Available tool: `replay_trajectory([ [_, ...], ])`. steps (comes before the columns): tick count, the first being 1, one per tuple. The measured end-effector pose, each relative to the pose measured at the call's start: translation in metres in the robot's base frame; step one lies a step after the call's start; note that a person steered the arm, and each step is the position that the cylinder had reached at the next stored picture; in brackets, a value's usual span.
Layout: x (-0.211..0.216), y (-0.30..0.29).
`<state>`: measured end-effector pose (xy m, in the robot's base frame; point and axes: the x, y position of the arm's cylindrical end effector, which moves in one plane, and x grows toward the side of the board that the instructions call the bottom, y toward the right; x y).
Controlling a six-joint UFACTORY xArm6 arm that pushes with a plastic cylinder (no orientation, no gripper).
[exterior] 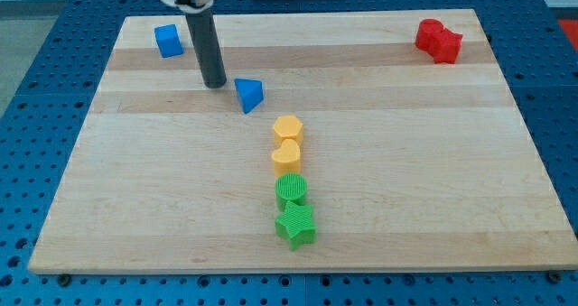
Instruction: Place the blue triangle towards the top left of yellow hexagon
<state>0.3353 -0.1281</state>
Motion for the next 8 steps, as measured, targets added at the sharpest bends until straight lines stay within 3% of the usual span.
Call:
replay_trajectory([
  [2, -0.014, 0.007],
  [8, 0.031, 0.048],
])
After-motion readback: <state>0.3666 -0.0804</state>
